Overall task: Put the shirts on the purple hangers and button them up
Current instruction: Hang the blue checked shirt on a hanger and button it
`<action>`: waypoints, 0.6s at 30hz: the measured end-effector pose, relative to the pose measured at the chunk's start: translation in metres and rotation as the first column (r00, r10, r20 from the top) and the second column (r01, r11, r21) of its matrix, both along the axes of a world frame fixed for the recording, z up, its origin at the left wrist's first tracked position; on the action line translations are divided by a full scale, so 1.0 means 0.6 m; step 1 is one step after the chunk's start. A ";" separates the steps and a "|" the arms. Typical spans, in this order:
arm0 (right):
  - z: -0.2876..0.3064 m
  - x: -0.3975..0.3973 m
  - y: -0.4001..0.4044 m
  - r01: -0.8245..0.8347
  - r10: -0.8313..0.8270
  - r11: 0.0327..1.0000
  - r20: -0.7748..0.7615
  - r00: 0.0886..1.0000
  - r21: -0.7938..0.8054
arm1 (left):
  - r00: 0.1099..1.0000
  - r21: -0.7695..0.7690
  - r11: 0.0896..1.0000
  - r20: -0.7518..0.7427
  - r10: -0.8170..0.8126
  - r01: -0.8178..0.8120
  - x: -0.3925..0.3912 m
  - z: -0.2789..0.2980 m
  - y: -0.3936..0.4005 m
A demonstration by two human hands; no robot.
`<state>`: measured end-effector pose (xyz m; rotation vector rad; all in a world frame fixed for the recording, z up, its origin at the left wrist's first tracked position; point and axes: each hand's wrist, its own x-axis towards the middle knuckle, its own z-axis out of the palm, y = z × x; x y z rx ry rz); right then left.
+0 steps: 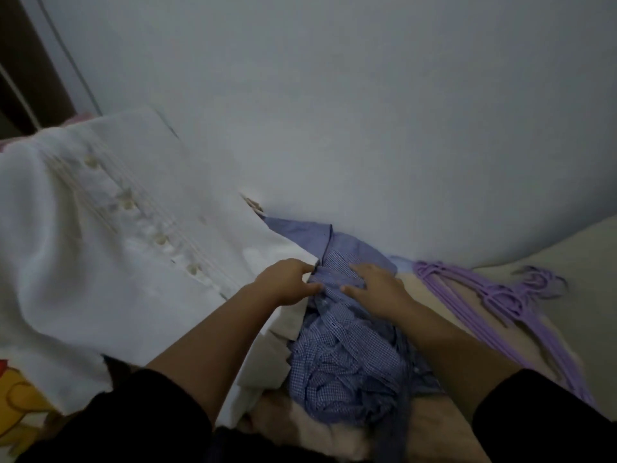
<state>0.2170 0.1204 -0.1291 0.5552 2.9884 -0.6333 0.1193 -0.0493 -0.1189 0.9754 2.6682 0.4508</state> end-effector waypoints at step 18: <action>-0.174 0.051 0.048 -0.055 0.075 0.969 0.076 0.994 -0.241 | 0.957 -0.041 0.967 0.164 -0.240 0.250 -0.006 -0.149 0.080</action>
